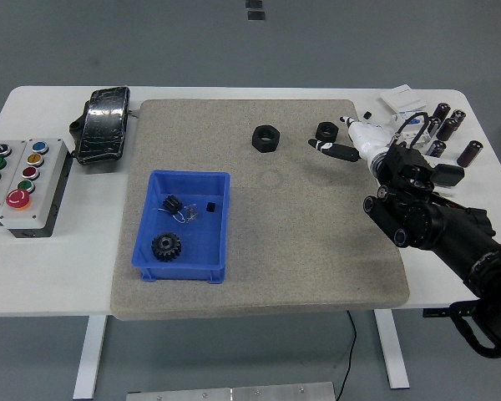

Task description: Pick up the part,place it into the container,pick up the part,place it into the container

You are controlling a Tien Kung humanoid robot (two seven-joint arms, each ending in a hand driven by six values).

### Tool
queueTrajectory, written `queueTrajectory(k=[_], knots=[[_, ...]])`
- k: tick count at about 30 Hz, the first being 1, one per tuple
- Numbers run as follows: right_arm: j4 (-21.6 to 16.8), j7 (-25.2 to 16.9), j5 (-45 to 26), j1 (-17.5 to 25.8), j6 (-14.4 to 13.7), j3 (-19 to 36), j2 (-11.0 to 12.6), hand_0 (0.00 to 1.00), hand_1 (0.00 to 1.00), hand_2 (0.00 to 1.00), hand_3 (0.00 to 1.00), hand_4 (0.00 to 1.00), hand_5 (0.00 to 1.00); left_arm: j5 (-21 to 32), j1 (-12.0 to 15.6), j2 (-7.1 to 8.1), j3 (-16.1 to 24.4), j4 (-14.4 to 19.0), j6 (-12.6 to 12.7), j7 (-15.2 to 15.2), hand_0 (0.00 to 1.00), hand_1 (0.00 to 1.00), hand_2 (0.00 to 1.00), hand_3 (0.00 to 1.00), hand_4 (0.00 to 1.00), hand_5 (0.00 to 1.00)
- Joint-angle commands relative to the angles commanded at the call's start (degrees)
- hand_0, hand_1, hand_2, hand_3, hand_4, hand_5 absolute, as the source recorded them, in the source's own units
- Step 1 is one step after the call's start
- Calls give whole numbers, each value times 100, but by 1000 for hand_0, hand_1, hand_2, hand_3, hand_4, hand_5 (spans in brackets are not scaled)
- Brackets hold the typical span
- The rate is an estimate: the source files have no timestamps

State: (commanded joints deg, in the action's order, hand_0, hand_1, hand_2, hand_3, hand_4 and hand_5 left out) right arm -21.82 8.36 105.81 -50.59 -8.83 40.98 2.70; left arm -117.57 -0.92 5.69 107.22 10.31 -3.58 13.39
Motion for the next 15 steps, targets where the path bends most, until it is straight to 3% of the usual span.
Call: queueTrajectory(k=[6,15], knots=[[114,99,28,22,239,-216,-48,998,983,939,983,998,998,-59,11,1,44,0,-4,8,652,664,639,661,708,289],[116,181,75,64,312,-320,-50,998,983,938,976,998,998,-25,10,1,13,0,-2,6,652,663,639,661,708,289]])
